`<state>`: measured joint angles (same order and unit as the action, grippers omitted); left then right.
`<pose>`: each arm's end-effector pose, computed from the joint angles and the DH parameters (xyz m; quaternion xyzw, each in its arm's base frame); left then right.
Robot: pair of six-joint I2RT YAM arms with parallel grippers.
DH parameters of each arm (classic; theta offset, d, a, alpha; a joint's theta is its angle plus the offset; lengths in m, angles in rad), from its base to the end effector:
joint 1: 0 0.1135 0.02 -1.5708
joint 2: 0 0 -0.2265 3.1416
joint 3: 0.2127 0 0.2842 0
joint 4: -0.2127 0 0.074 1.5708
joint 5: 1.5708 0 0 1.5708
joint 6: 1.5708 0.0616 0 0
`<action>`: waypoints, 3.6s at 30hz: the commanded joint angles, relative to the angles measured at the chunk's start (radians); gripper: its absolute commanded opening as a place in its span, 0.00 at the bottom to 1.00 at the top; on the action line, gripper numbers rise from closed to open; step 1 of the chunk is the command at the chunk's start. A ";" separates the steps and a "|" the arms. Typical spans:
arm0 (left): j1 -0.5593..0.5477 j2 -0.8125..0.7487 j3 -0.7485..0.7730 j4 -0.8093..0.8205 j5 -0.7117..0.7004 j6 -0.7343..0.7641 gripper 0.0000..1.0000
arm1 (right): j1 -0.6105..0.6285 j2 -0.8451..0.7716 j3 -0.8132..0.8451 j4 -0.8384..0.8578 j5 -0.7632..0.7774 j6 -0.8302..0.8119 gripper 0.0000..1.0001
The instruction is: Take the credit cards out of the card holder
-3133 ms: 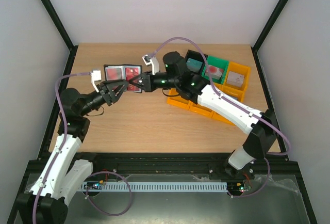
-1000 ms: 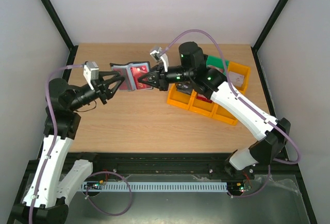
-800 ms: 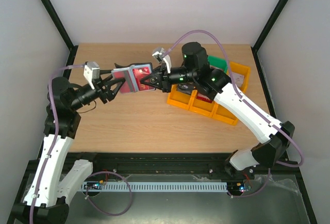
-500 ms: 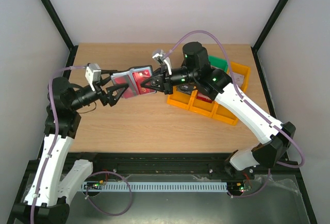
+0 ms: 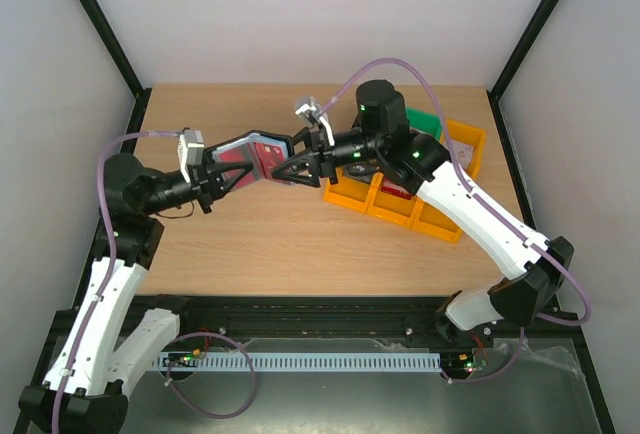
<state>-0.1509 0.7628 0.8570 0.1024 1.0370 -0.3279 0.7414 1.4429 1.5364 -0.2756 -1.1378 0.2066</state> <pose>0.2199 -0.0871 0.3764 0.3329 0.5826 -0.4646 0.5778 0.2280 0.2845 0.4057 -0.5035 0.5333 0.6144 0.2907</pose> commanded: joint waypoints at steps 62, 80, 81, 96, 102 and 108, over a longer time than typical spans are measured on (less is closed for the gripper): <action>0.033 -0.027 0.009 -0.137 -0.631 0.110 0.90 | -0.024 0.009 -0.017 -0.053 0.693 0.187 0.02; -0.029 0.003 -0.084 0.023 -0.211 -0.101 0.42 | 0.076 0.016 -0.012 0.058 0.431 0.074 0.01; -0.028 0.002 -0.087 0.026 -0.206 -0.108 0.42 | 0.076 0.008 -0.022 0.075 0.410 0.074 0.02; -0.030 0.016 -0.093 0.086 0.003 -0.164 0.26 | 0.075 -0.035 -0.127 0.432 0.216 0.213 0.02; -0.026 0.024 -0.053 0.094 0.042 -0.182 0.02 | 0.070 -0.026 -0.114 0.382 0.179 0.174 0.03; -0.009 0.002 -0.084 0.194 0.026 -0.271 0.02 | 0.035 -0.064 -0.163 0.366 0.098 0.175 0.35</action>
<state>-0.1650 0.7746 0.7784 0.2199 1.0290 -0.5411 0.7837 1.4376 1.3949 0.0093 -0.9234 0.3790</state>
